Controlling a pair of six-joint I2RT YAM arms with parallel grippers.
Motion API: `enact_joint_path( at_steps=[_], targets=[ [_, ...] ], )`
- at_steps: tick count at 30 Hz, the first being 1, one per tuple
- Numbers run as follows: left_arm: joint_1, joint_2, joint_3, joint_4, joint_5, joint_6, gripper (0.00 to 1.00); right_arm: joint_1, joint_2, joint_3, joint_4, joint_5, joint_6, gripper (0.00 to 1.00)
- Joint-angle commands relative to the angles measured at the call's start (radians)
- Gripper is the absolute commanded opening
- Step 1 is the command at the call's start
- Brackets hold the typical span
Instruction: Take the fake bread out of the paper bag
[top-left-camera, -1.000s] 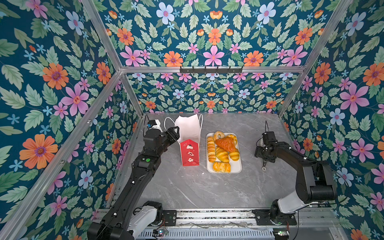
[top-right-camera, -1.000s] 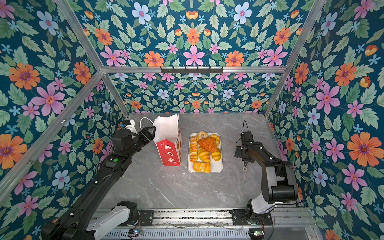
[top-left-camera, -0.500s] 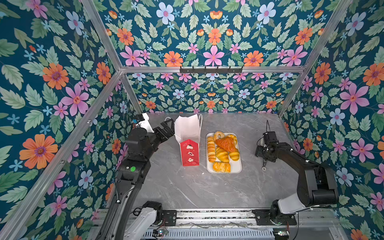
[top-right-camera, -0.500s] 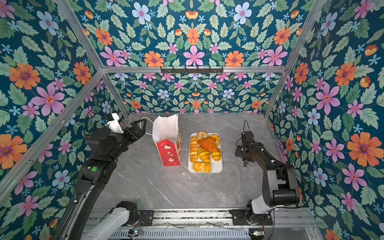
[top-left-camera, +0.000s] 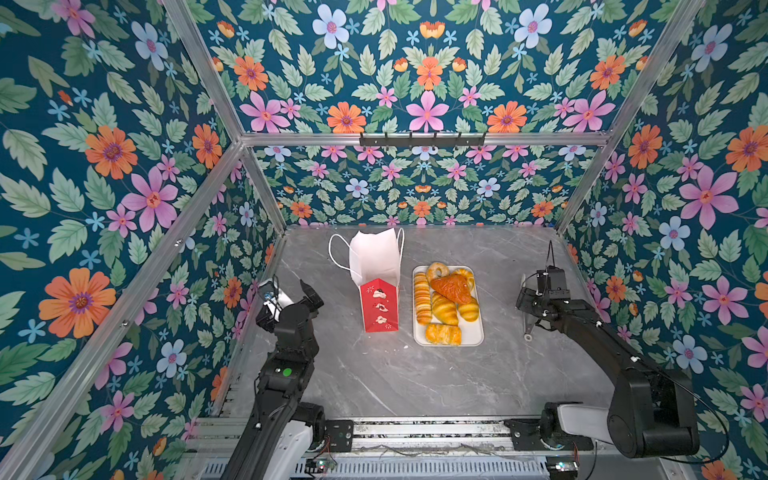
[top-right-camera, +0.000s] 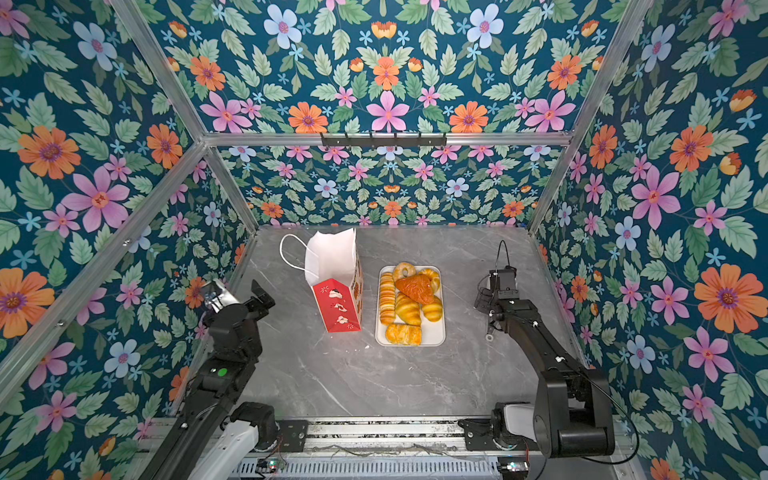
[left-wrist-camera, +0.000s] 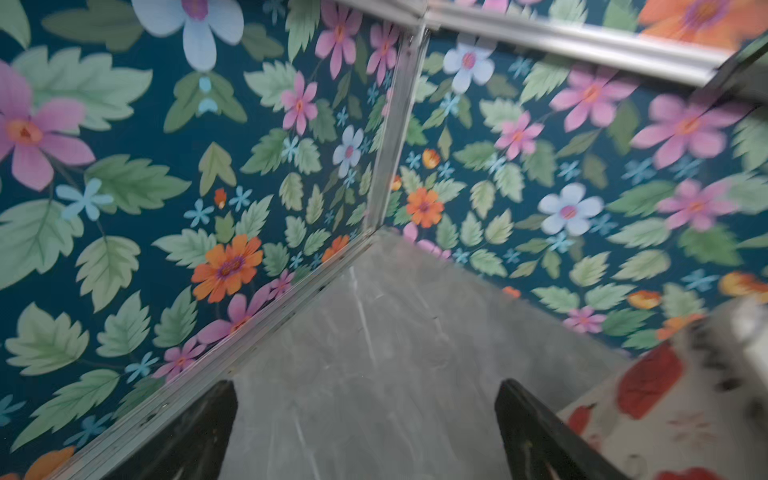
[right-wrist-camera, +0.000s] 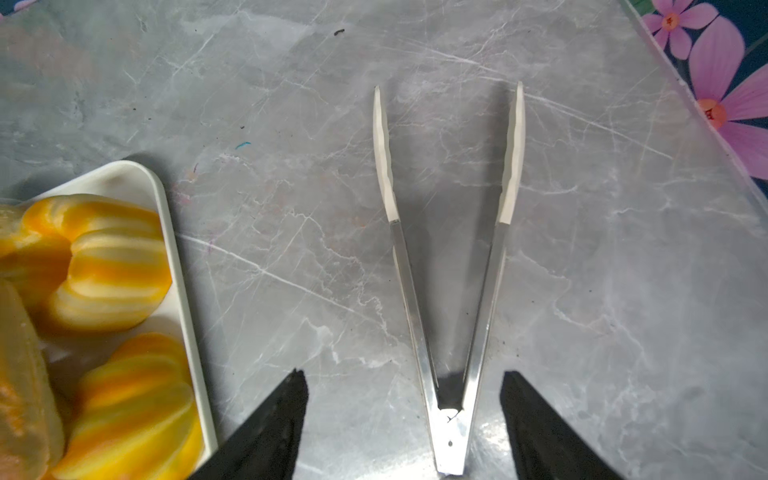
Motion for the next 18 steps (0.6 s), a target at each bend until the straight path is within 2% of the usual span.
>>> enact_joint_path(
  at_steps=[1, 5, 7, 12, 16, 18],
  targets=[
    [0.001, 0.117, -0.1, 0.384, -0.033, 0.145, 1.0, 0.002, -0.016, -0.006, 0.021, -0.039, 0.005, 0.73],
    [0.008, 0.359, -0.166, 0.672, 0.019, 0.233, 1.0, 0.001, -0.064, -0.035, 0.043, -0.052, 0.001, 0.73],
    [0.028, 0.461, -0.176, 0.759, 0.028, 0.224, 1.0, 0.001, -0.079, -0.043, 0.05, -0.049, -0.005, 0.73],
    [0.079, 0.675, -0.206, 1.023, 0.131, 0.24, 1.0, 0.002, -0.113, -0.068, 0.081, -0.031, -0.017, 0.73],
    [0.121, 0.828, -0.205, 1.196, 0.195, 0.277, 1.0, 0.001, -0.148, -0.108, 0.162, -0.053, -0.048, 0.72],
    [0.143, 0.865, -0.17, 1.159, 0.276, 0.281, 1.0, 0.002, -0.177, -0.136, 0.218, -0.067, -0.069, 0.72]
  ],
)
